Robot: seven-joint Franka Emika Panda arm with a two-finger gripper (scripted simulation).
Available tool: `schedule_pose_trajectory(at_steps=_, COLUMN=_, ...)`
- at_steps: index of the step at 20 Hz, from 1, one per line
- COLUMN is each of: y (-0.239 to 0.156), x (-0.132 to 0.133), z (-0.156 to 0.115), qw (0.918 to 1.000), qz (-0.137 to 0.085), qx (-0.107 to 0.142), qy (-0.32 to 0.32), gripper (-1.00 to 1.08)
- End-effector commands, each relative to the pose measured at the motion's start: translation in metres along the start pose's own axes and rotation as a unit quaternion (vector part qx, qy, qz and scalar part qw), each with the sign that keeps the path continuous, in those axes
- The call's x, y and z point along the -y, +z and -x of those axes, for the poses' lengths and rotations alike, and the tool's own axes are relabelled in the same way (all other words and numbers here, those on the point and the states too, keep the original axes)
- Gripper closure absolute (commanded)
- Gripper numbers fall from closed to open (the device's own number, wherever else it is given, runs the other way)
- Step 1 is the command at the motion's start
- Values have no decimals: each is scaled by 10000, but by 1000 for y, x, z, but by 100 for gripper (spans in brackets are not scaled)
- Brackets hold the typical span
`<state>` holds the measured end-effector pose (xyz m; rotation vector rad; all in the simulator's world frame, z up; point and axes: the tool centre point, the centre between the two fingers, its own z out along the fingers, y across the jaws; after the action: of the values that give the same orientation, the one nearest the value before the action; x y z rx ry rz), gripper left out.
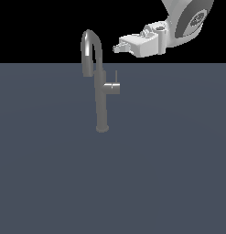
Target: Turn on the faucet by rotating a designated handle.
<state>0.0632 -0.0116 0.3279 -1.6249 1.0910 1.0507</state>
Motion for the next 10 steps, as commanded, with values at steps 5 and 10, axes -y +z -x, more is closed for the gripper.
schedule_pose_trajectory(at_steps=5, y=2, x=8, z=-45, qw=9939, qz=-657, qx=592, qy=658, gripper=108)
schedule_pose_trajectory(at_steps=10, y=6, x=10, z=-68, qw=9859, qz=-999, qx=897, qy=1000, gripper=108)
